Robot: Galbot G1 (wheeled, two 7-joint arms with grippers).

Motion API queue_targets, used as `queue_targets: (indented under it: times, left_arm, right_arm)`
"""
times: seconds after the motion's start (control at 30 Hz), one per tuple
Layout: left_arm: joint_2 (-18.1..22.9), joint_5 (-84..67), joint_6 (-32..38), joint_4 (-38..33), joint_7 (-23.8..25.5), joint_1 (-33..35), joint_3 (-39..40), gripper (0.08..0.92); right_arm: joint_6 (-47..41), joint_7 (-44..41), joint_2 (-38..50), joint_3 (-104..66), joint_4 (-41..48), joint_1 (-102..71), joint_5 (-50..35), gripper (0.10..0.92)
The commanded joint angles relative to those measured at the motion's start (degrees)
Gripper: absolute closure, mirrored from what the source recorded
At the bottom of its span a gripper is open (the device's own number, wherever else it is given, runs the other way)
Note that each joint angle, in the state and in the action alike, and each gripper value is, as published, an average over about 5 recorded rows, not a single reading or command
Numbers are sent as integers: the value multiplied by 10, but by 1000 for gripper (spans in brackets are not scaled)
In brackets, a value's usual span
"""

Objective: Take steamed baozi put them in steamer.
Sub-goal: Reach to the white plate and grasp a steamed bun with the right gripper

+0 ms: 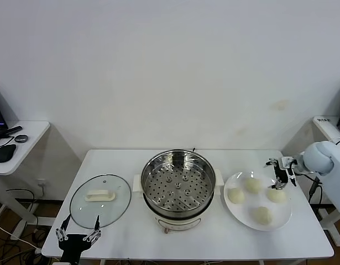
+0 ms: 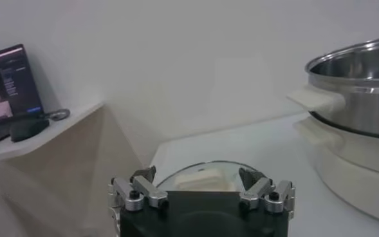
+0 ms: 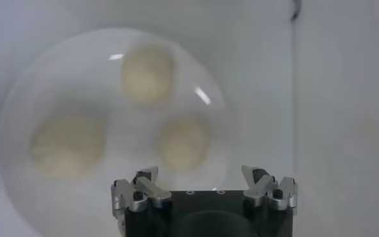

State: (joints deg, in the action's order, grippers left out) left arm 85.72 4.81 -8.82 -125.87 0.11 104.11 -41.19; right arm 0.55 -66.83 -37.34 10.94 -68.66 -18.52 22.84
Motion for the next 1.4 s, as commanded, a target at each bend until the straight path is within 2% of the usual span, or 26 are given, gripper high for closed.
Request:
queue_targets:
  times: [0.03, 0.2, 0.4, 0.63, 1.3, 1.4]
  left_arm:
    - [0, 1, 0, 2, -1, 1, -1, 177]
    - [2, 2, 0, 6, 0, 3, -3, 177]
    - [2, 2, 0, 12, 1, 2, -5, 177]
    - [1, 5, 0, 18, 1, 1, -6, 177]
    - [0, 5, 0, 26, 2, -5, -5, 177]
    - [1, 5, 0, 26, 2, -5, -5, 177]
  right_arm:
    - [22, -24, -28, 59, 63, 57, 27, 203]
    - [31, 10, -71, 51, 98, 53, 36, 203]
    - [41, 12, -106, 51, 129, 58, 62, 203]
    - [53, -19, -120, 53, 145, 57, 85, 203]
    - [62, 5, -152, 31, 193, 52, 126, 203]
    - [62, 4, -154, 30, 197, 51, 127, 224]
